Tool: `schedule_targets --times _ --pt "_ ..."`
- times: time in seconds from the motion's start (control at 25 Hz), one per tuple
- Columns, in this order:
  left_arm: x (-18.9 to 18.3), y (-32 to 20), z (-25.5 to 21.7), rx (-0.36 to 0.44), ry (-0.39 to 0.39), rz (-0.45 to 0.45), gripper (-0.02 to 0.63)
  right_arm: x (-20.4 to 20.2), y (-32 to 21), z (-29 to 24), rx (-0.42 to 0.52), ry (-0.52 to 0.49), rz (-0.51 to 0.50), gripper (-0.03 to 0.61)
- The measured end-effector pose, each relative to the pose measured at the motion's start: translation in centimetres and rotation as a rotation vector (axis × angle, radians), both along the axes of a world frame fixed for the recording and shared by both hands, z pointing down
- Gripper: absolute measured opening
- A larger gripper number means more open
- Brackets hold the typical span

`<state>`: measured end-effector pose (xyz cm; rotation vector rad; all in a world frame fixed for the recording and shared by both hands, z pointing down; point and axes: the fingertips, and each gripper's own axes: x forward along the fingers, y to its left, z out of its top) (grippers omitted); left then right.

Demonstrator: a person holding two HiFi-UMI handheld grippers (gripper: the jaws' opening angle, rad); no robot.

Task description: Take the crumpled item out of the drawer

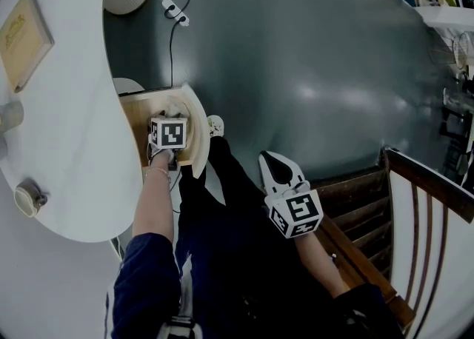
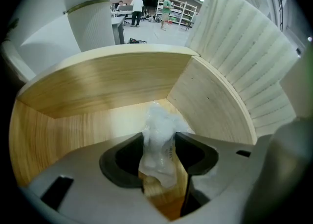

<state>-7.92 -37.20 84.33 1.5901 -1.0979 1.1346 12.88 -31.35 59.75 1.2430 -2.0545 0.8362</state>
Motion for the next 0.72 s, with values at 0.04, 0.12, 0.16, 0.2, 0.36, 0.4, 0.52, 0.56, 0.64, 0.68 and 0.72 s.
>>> schedule_targets --times 0.04,0.12,0.16,0.2,0.36,0.4,0.52,0.56,0.64,0.68,0.72 --pt "0.0 0.1 0.0 -0.004 -0.003 -0.002 0.2 -0.1 0.0 0.0 0.001 0.0 -0.003 0.008" --pt "0.0 0.3 -0.1 -0.009 -0.002 -0.018 0.158 -0.2 0.0 -0.1 0.003 0.0 -0.01 0.008" --pt "0.1 0.5 -0.1 -0.012 0.0 -0.029 0.149 -0.2 0.1 -0.1 0.004 0.0 -0.012 0.008" --pt "0.1 0.7 -0.1 -0.014 0.002 -0.04 0.143 -0.3 0.1 -0.1 0.007 0.0 -0.013 0.008" --pt "0.0 1.4 -0.3 -0.021 -0.002 -0.046 0.123 -0.4 0.1 -0.3 0.019 -0.006 -0.015 0.008" --pt "-0.2 1.4 -0.6 -0.016 -0.002 -0.048 0.12 -0.4 0.1 -0.4 0.022 -0.008 -0.014 0.008" --pt "-0.2 1.0 -2.1 0.021 0.013 -0.059 0.114 -0.5 0.0 -0.7 0.029 -0.012 -0.011 0.008" --pt "-0.1 0.8 -2.7 0.033 0.016 -0.058 0.114 -0.6 0.0 -0.7 0.032 -0.015 -0.011 0.008" --pt "0.2 0.8 -3.7 0.046 0.017 -0.053 0.112 -0.7 -0.1 -1.0 0.042 -0.024 -0.012 0.008" --pt "0.4 0.9 -4.1 0.048 0.017 -0.051 0.112 -0.8 -0.1 -1.2 0.048 -0.028 -0.013 0.008" --pt "0.6 1.1 -4.6 0.048 0.017 -0.051 0.112 -0.9 -0.2 -1.5 0.055 -0.033 -0.013 0.008"
